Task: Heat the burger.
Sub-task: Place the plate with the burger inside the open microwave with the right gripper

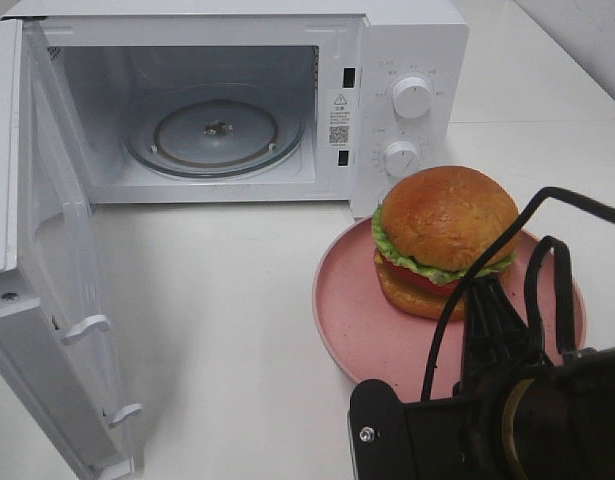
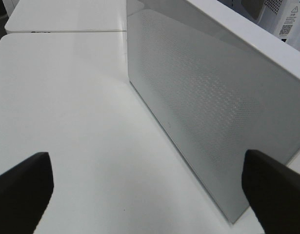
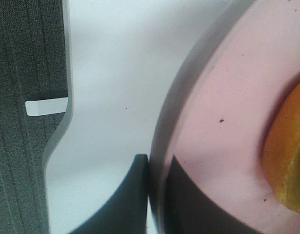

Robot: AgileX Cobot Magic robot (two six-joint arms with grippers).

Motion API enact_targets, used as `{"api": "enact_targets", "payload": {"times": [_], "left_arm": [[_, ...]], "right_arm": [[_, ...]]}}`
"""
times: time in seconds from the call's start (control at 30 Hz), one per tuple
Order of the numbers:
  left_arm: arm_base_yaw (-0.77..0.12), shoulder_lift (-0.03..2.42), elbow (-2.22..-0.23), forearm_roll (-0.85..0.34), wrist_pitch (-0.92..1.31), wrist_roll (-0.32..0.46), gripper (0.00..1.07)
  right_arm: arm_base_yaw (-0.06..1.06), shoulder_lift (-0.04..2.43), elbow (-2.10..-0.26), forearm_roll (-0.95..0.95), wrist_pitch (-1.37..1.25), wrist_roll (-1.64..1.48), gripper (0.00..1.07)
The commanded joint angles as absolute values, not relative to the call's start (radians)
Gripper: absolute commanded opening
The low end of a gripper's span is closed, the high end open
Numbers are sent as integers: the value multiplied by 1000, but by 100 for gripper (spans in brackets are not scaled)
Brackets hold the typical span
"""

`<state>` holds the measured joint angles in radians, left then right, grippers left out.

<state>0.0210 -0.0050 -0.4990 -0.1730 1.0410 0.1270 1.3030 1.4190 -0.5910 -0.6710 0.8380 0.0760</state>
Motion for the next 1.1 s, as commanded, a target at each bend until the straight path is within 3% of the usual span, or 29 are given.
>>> {"api": "enact_targets", "payload": {"times": [0.03,0.5,0.83,1.1], "left_arm": [[15,-30,-495,-174,1034,123,100],[15,-30,-495,-174,1034,123,100],[15,-30,-495,-174,1034,123,100],[15,-30,-495,-174,1034,123,100]], "right_arm": [[1309,1410,-589,-738,801,8,0],[1302,1410,-589,-744,696,-162,0],[1206,1410,-590,-729,565,-332,0],[1076,1410,-590,-601,454,-640,0]]}}
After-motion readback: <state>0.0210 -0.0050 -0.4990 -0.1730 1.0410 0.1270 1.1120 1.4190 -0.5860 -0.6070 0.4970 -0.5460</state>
